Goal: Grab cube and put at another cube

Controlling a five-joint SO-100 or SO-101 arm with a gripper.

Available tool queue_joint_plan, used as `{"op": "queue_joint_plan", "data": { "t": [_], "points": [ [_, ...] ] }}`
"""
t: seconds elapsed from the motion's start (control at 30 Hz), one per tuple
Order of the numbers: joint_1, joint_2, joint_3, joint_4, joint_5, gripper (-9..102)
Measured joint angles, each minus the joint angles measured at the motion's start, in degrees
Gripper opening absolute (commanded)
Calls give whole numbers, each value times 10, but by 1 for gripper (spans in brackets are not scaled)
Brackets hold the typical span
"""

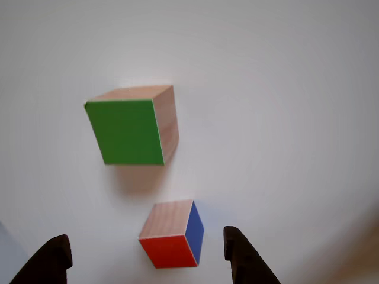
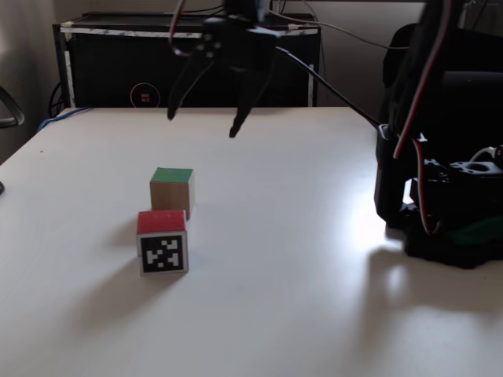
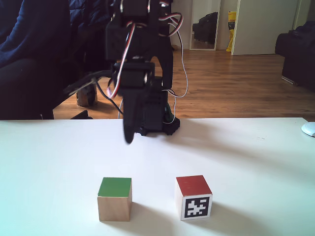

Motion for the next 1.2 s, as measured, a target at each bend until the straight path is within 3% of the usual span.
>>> {"op": "queue_joint_plan", "data": {
  "t": [0.77, 1.2],
  "points": [
    [47, -347, -261, 13, -18, 41],
    [33, -425, -311, 12, -4, 41]
  ]
}}
